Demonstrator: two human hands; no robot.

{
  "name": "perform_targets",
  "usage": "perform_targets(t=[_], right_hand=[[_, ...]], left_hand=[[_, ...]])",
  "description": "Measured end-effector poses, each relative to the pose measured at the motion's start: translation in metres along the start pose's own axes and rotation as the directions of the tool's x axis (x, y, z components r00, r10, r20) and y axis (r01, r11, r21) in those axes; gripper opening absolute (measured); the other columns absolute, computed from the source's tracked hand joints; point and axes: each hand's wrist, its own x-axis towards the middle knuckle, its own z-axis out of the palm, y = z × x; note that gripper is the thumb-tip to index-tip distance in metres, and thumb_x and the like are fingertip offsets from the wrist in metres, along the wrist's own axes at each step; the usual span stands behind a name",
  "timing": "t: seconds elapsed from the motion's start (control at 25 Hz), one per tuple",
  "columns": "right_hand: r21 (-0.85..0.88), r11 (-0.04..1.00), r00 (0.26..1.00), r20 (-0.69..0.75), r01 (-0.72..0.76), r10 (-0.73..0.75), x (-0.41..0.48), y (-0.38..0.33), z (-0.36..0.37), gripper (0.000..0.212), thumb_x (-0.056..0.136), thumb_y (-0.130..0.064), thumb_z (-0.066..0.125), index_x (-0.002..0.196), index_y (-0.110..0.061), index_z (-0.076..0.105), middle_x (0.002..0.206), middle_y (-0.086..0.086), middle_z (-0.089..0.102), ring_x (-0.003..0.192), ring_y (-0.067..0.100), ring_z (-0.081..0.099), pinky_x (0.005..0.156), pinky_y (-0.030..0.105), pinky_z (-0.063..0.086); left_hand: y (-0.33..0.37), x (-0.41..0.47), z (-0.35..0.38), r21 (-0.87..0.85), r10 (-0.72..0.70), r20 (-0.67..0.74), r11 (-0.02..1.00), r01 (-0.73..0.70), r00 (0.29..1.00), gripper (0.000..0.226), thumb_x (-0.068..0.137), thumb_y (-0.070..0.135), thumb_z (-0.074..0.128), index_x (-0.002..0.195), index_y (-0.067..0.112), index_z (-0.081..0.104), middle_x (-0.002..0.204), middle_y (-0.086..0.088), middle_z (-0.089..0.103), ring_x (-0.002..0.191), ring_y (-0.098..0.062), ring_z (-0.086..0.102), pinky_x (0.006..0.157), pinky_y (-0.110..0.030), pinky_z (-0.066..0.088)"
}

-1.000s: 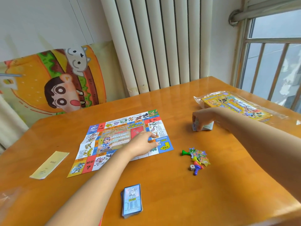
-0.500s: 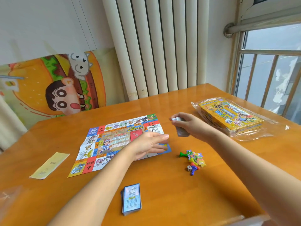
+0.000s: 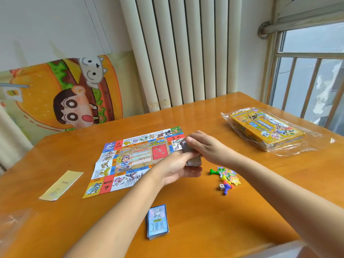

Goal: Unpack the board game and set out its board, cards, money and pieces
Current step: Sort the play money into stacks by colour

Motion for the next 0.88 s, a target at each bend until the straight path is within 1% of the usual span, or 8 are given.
perform_targets(t=[0.08,0.12,0.28,0.4,0.48,0.56,0.72,0.88], right_hand=[[-0.083,0.997,1.0,0.02,-0.006,0.007,-0.009,0.013,-0.013,0.035,0.101,-0.031,0.036,0.122,-0.012,0.059,0.109,0.0,0.057,0.099,-0.003,0.053,0.086,0.016,0.039],[-0.154,0.988,0.999,0.038,-0.022,0.028,-0.016,0.022,-0.019,0.039,0.1,-0.037,0.036,0.13,-0.019,0.053,0.121,0.0,0.055,0.112,0.003,0.051,0.093,0.016,0.037],[-0.454,0.886,0.949,0.229,-0.095,0.219,-0.059,0.057,-0.018,0.069,0.082,-0.069,0.03,0.144,-0.039,0.03,0.148,0.002,0.032,0.141,0.02,0.025,0.112,0.023,0.015],[-0.577,0.816,0.928,0.28,-0.044,0.247,-0.083,0.062,0.003,0.097,0.066,-0.09,-0.002,0.147,-0.042,0.019,0.156,-0.001,0.018,0.147,0.021,0.007,0.117,0.031,0.003],[-0.606,0.794,0.939,0.244,-0.049,0.244,-0.083,0.065,0.014,0.11,0.056,-0.09,-0.019,0.147,-0.042,0.02,0.157,0.0,0.017,0.147,0.024,0.008,0.12,0.04,0.008],[-0.583,0.812,0.942,0.25,-0.038,0.223,-0.079,0.062,0.026,0.108,0.06,-0.084,-0.02,0.147,-0.038,0.024,0.158,0.003,0.017,0.147,0.024,0.009,0.12,0.04,0.01],[-0.558,0.83,0.949,0.275,0.024,0.157,-0.074,0.037,0.056,0.101,0.064,-0.071,-0.011,0.147,-0.03,0.029,0.156,0.004,0.02,0.146,0.021,0.011,0.118,0.037,0.007],[-0.523,0.852,0.949,0.281,0.028,0.141,-0.074,0.028,0.064,0.101,0.064,-0.07,-0.01,0.146,-0.027,0.033,0.155,0.006,0.023,0.145,0.021,0.013,0.118,0.04,0.006]], left_hand=[[0.0,0.001,0.001,-0.005,0.002,-0.033,1.0,-0.003,0.999,0.012,0.098,0.013,0.049,0.091,0.01,0.058,0.078,-0.005,0.062,0.065,-0.02,0.065,0.061,-0.03,0.056],[0.0,0.002,0.001,-0.03,0.009,-0.073,0.999,-0.012,0.997,0.012,0.098,0.011,0.048,0.091,0.007,0.058,0.078,-0.007,0.062,0.063,-0.019,0.065,0.06,-0.029,0.056],[0.004,0.002,-0.006,-0.2,-0.015,-0.223,0.979,-0.031,0.975,0.018,0.099,0.017,0.048,0.089,0.006,0.058,0.063,-0.006,0.053,0.043,-0.01,0.051,0.039,-0.018,0.043],[0.0,0.005,-0.011,-0.33,-0.075,-0.292,0.944,-0.027,0.953,0.026,0.098,0.03,0.049,0.097,0.005,0.056,0.06,-0.006,0.052,0.04,-0.011,0.046,0.034,-0.016,0.034],[-0.004,0.008,-0.015,-0.388,-0.107,-0.325,0.921,-0.029,0.94,0.031,0.099,0.031,0.044,0.115,0.005,0.049,0.062,-0.008,0.051,0.039,-0.012,0.044,0.033,-0.017,0.032],[-0.006,0.008,-0.015,-0.418,-0.113,-0.327,0.908,-0.036,0.938,0.033,0.101,0.027,0.034,0.123,0.006,0.046,0.061,-0.009,0.05,0.038,-0.013,0.042,0.032,-0.017,0.03],[-0.004,0.001,-0.007,-0.413,-0.082,-0.324,0.908,-0.064,0.942,0.036,0.1,0.021,0.028,0.096,0.0,0.057,0.061,-0.008,0.052,0.039,-0.012,0.044,0.034,-0.016,0.032],[-0.004,-0.002,0.003,-0.485,-0.013,-0.352,0.858,-0.171,0.936,0.029,0.1,0.012,0.033,0.095,-0.005,0.056,0.072,-0.015,0.059,0.051,-0.02,0.063,0.044,-0.021,0.051]])
